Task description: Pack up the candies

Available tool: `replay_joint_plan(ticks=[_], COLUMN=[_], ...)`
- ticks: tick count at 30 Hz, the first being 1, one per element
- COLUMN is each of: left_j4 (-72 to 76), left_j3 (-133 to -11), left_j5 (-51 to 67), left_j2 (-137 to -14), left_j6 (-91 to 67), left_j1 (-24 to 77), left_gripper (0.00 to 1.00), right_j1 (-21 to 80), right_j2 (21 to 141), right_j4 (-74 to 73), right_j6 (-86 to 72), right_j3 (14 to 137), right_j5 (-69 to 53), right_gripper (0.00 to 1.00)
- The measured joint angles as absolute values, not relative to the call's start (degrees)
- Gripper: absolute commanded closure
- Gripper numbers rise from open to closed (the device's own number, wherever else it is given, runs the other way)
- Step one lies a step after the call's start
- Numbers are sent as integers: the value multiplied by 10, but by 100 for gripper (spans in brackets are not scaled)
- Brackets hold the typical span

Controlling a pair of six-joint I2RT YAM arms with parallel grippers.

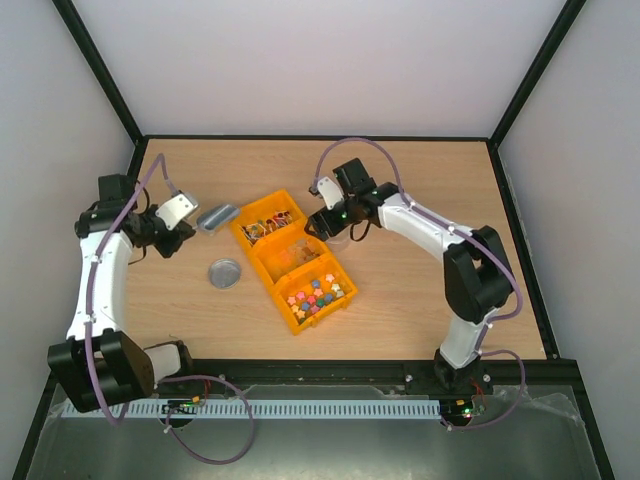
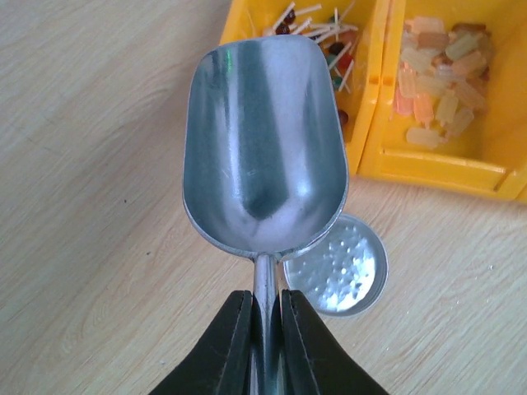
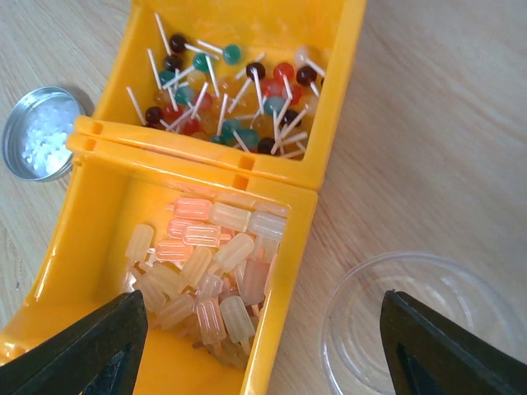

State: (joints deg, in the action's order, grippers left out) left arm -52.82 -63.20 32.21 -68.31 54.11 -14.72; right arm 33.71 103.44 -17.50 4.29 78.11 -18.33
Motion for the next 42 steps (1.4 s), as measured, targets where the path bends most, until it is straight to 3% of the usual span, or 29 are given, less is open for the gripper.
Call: replay_joint_plan(ticks=[8, 18, 33, 42], left_j4=[-569, -590, -661, -708], left_j3=[-649, -670, -683, -674], left_j5=[270, 204, 195, 176], left_j2=[-706, -689, -602, -593], left_j6=[585, 524, 509, 419], left_j1=[-125, -8, 17, 129], left_gripper=[98, 98, 98, 98], right_j1=[337, 337, 336, 336], right_j2=[1004, 1000, 936, 917], right_j4=[-212, -268, -287, -284], right_j6=[85, 48, 12, 11], right_j3=[812, 806, 713, 680], right_j5=[-178, -176, -171, -201], right_gripper=[31, 35, 32, 34])
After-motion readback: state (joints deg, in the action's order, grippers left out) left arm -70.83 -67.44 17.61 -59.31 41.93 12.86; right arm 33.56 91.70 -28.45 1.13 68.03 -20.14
